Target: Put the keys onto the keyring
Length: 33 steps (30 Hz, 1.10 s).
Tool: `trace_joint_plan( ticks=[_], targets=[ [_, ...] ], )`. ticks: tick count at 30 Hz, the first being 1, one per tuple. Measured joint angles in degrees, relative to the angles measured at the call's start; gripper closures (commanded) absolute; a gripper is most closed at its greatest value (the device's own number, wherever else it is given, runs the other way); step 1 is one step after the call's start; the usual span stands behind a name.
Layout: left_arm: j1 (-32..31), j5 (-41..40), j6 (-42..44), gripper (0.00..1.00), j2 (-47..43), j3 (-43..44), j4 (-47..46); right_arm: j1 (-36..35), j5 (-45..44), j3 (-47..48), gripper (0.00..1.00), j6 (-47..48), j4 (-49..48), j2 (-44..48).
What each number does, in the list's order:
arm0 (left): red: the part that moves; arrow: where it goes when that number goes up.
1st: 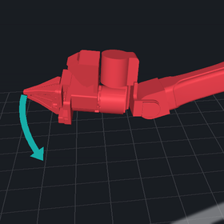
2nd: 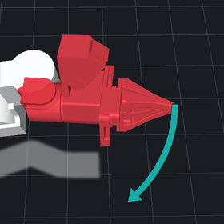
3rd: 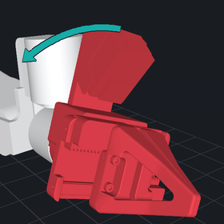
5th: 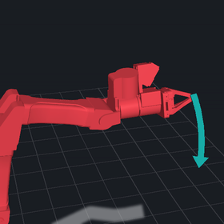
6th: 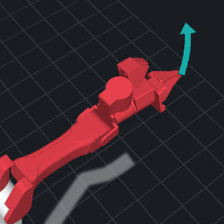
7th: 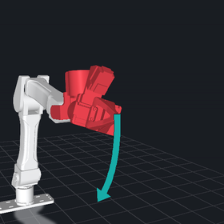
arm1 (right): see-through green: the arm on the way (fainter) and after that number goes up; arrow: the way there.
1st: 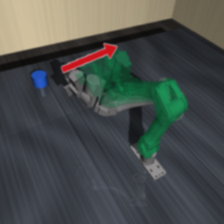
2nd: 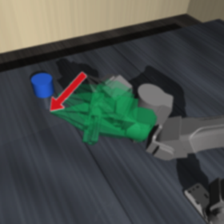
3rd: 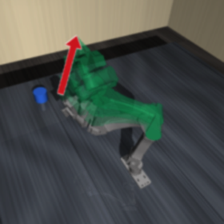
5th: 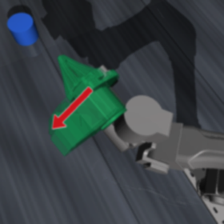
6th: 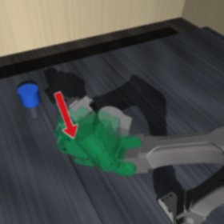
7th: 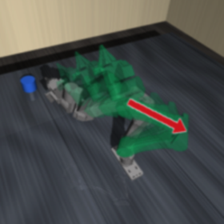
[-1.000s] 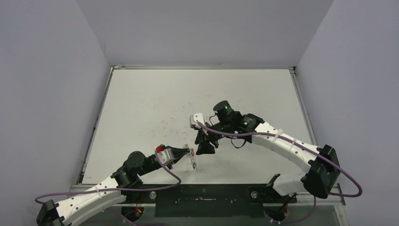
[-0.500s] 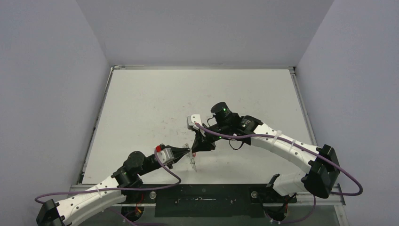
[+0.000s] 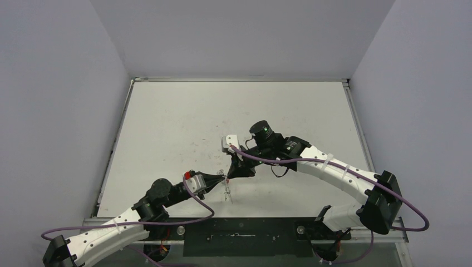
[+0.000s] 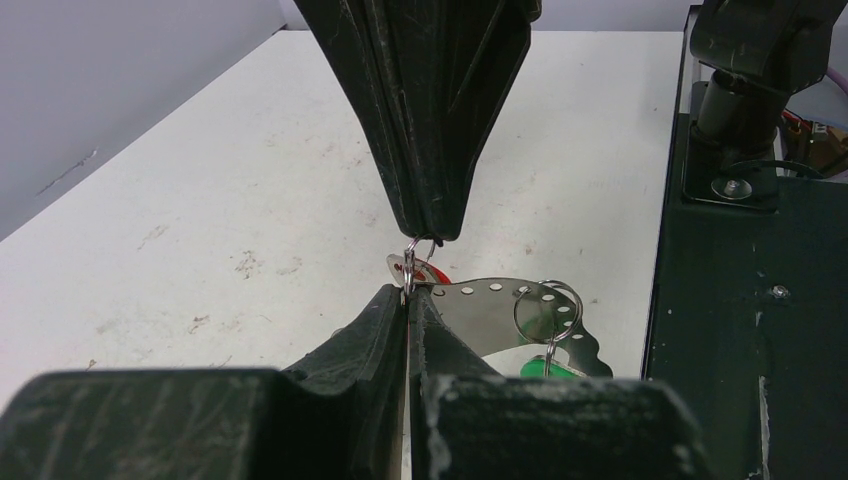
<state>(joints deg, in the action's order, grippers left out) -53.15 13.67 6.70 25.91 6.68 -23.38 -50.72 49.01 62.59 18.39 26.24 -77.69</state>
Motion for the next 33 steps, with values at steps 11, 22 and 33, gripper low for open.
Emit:
trace_joint_plan(
  ticks=[11,22,33],
  targets=[
    [0.0,-0.4,0.0,1.00,-0.3,0.0,0.0,0.1,-2.4,-0.1,1.00,-0.1,0.0,0.0],
    [0.0,-0.3,0.0,1.00,-0.3,0.0,0.0,0.4,-4.2,-1.3,1.00,-0.7,-0.3,-0.7],
    [0.0,-0.3,0.0,1.00,-0.3,0.0,0.1,0.5,-5.2,-1.4,0.87,-1.3,-0.9,-1.7]
  ],
)
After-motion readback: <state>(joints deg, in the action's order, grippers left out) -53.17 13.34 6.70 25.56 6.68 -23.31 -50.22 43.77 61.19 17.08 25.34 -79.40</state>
